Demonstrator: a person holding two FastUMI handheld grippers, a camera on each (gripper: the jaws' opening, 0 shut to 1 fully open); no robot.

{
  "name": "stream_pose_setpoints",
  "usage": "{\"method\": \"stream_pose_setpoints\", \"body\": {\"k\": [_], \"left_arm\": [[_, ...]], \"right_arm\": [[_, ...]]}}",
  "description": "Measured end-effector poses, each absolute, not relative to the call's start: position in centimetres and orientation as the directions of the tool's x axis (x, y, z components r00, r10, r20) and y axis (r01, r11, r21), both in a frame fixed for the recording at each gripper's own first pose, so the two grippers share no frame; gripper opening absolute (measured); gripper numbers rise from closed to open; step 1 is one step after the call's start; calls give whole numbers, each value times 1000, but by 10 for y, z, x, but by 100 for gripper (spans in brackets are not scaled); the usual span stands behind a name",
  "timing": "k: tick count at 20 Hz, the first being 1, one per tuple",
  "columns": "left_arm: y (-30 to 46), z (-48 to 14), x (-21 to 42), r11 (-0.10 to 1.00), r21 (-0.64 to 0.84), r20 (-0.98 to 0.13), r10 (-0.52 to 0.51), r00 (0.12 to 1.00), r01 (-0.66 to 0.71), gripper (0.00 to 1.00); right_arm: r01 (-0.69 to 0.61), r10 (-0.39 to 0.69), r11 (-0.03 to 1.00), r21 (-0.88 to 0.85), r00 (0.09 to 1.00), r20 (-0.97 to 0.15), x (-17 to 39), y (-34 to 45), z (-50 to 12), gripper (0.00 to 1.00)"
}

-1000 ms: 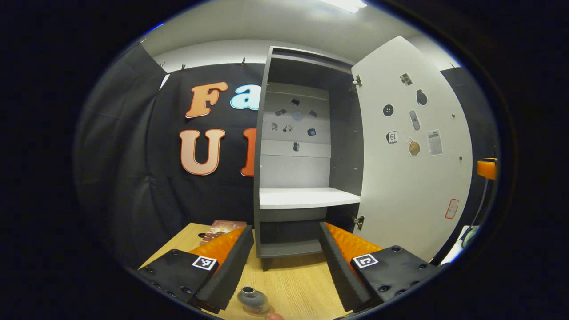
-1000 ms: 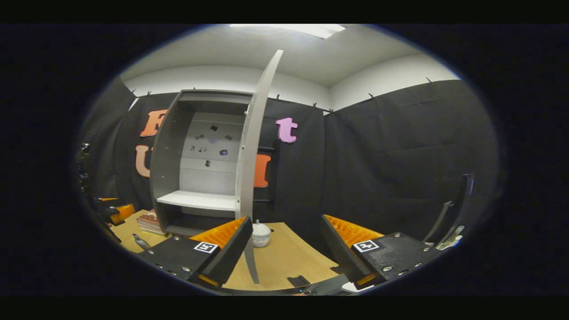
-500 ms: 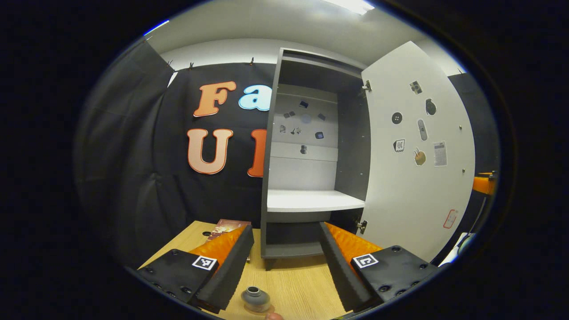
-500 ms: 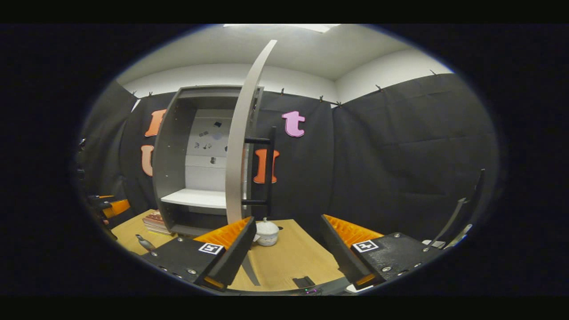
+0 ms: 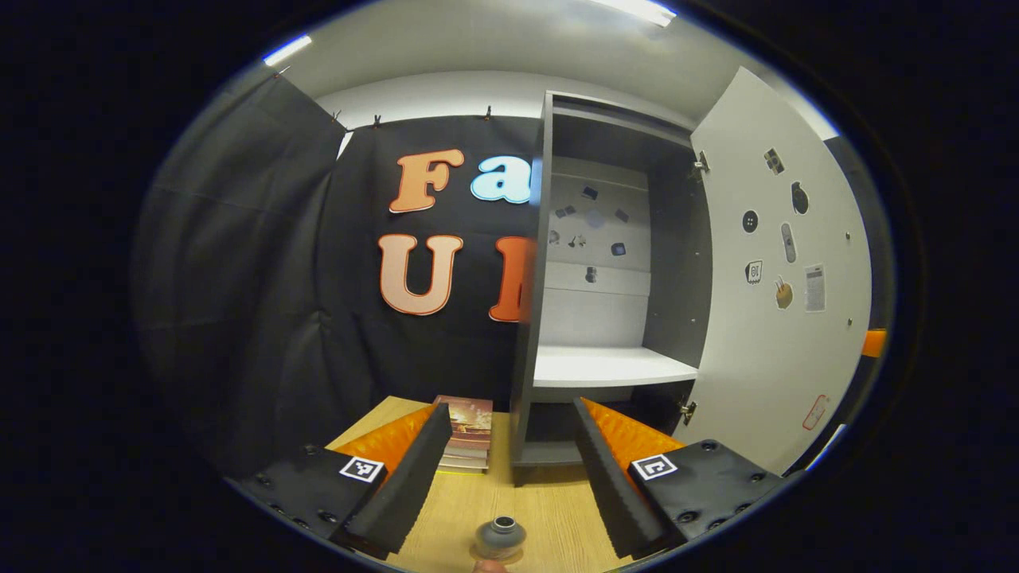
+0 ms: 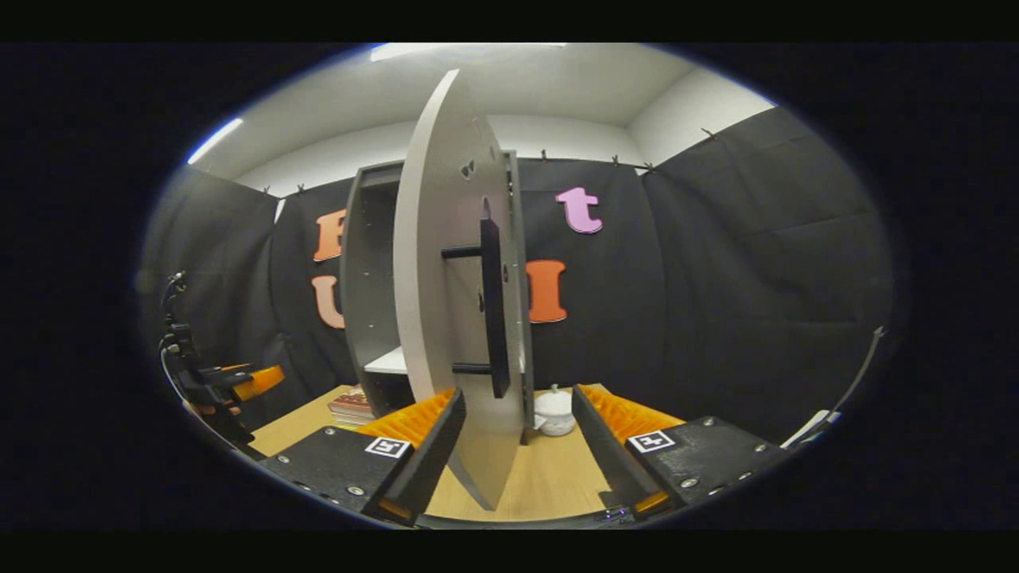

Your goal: Open the cabinet door with the right hand, grasp the bottle in the cabinet with the left hand and place it on the coaster, then close the cabinet door with the right hand.

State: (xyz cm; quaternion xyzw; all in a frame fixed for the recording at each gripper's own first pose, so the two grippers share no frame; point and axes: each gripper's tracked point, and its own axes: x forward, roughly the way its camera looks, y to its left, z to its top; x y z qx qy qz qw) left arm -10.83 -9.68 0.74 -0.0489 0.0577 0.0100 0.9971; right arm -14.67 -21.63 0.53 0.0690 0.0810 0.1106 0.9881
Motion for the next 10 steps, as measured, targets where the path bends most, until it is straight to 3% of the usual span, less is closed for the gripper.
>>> {"method": "stream_pose_setpoints", "body": {"k": [1,5,6,7,8,9,10], "left_arm": [[-95,7,-108,994,-100,-116,19,993,-31,99],[-79,8,-102,994,-101,-103,42,994,-52,99],[-73,8,-98,993,-101,-95,46,994,-56,98],[-68,8,-91,993,-103,-88,48,995,-57,95],[-61,7,-85,993,-104,-85,47,995,-56,97],[-55,5,-78,993,-105,-84,43,996,-52,99],[-49,3,-70,993,-106,-87,38,995,-48,97]], "right_arm": [[-239,262,957,163,954,-142,-144,-201,5,83],[-348,369,924,161,921,-127,-124,-143,12,82],[-365,384,918,154,915,-122,-116,-129,14,91],[-378,395,914,147,911,-114,-108,-117,17,79],[-392,408,909,141,906,-114,-104,-105,17,86],[-402,418,905,137,901,-114,-98,-91,16,73],[-409,425,902,138,898,-114,-93,-75,16,71]]}}
